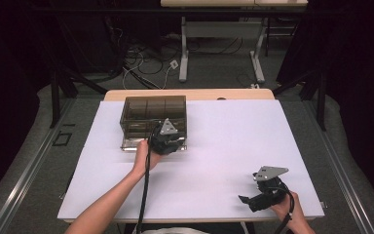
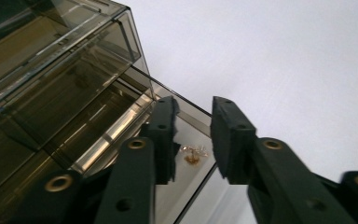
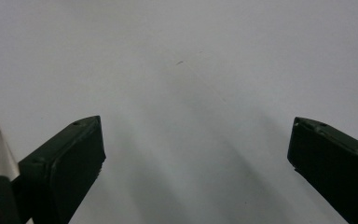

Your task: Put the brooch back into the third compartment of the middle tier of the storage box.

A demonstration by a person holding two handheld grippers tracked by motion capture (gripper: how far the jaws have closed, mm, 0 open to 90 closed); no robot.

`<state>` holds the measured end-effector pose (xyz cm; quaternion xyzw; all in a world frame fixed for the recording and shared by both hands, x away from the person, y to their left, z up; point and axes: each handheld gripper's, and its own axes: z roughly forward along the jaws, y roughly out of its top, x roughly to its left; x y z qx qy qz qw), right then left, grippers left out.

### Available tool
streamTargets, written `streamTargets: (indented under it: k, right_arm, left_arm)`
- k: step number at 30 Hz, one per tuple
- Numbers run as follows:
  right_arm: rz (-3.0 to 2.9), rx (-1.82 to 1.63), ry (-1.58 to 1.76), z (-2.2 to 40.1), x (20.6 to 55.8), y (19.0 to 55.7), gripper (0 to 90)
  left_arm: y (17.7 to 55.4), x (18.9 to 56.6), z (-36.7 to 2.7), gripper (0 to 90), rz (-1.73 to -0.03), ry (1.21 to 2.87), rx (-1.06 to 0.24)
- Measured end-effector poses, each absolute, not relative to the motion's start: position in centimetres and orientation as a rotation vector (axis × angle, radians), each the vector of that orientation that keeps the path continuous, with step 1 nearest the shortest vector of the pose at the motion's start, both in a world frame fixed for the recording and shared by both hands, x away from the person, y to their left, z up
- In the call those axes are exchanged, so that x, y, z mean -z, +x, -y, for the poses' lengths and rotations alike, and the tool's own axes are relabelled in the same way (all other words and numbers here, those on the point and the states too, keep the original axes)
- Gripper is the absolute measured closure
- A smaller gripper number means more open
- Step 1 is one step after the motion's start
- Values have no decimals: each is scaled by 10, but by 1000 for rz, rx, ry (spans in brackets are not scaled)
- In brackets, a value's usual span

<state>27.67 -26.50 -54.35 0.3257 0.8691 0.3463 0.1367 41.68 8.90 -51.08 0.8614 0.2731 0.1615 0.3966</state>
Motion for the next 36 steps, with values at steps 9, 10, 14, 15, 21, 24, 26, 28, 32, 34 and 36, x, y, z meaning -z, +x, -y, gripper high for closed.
streamTargets:
  k: [9,10,14,15,21,24,26,28,32,34,36]
  right_arm:
    - [-2508,-1014,939,265,544,276,32]
    - [-2509,-1018,938,265,544,276,32]
    - [-2508,-1018,936,265,544,276,32]
    - [-2509,-1018,936,265,544,276,32]
    - [-2515,-1011,937,265,543,276,32]
    - [-2517,-1009,934,265,543,276,32]
    - [-2515,-1011,934,265,543,276,32]
    - [-2517,-1007,935,266,543,276,32]
    - [-2515,-1024,930,265,543,276,32]
    - [-2524,-1010,931,265,542,276,32]
    - [-2512,-1019,933,265,543,276,32]
  left_arm:
    - [413,504,-97,458,-720,2176,-457]
    - [412,503,-99,439,-730,2171,-455]
    - [410,500,-107,367,-749,2168,-456]
    - [410,499,-108,349,-751,2173,-464]
    - [406,498,-118,221,-783,2185,-450]
    - [403,499,-122,144,-798,2190,-450]
    - [401,499,-125,98,-802,2192,-458]
    - [399,499,-128,72,-808,2191,-459]
    - [393,499,-137,4,-821,2183,-468]
    - [391,501,-141,0,-831,2184,-473]
    - [389,502,-145,0,-838,2181,-475]
